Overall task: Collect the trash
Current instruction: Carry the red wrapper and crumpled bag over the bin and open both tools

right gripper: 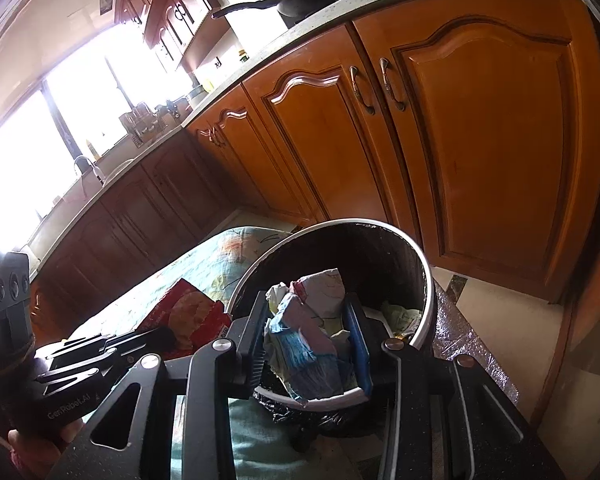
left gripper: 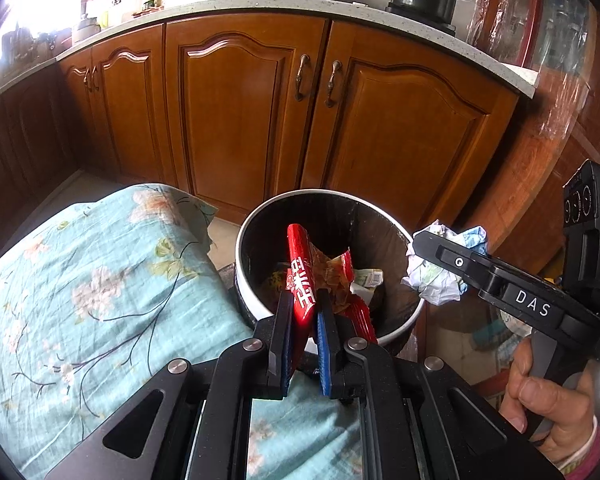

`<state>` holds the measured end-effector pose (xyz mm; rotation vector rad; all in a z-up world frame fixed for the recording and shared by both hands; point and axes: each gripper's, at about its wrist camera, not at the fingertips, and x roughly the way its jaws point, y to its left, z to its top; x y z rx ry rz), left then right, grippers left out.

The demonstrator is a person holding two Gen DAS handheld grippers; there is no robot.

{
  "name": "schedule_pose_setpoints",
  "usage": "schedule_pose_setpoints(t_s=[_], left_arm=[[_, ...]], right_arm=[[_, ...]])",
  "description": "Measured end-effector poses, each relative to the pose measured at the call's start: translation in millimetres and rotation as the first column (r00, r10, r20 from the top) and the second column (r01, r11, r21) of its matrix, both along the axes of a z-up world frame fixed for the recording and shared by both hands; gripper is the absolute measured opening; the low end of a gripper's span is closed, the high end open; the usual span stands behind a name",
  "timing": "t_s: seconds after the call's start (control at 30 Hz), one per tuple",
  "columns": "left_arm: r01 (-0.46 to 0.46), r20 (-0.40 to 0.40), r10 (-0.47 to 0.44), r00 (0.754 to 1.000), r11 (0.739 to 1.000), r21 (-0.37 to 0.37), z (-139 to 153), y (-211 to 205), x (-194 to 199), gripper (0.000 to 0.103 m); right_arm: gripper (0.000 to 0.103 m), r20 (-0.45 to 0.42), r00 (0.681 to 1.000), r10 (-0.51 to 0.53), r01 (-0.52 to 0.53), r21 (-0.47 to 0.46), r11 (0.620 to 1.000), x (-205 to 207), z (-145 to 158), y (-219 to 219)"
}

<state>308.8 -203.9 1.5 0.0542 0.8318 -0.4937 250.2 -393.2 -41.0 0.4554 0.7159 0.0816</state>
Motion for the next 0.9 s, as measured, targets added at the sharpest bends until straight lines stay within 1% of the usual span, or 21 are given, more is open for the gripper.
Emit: schedule_pose_setpoints(t_s=[0.23,0.63,0.9], left_arm=[[0.005,0.002,-0.005,1.0,1.0,0.02,-4,-14,18,0.009],[0.014,-0.042,-0.012,0.999,0.999,0.035,-18,-29,40,0.01],[0.019,-0.054,-0.016,0.998,0.998,0.055,-24,-38,48,0.01]], right_arm=[[0.037,-0.019,1.0,-0.001,0.0,-0.017,1.0,17,-3,-12],[0.039,-0.059,0.998,0.018,-0.02,-0.03,0.999,34,-10,-18],[0.039,-0.087,0.996,0.031,-0.034,-0.036,0.999,42,-17,-18]])
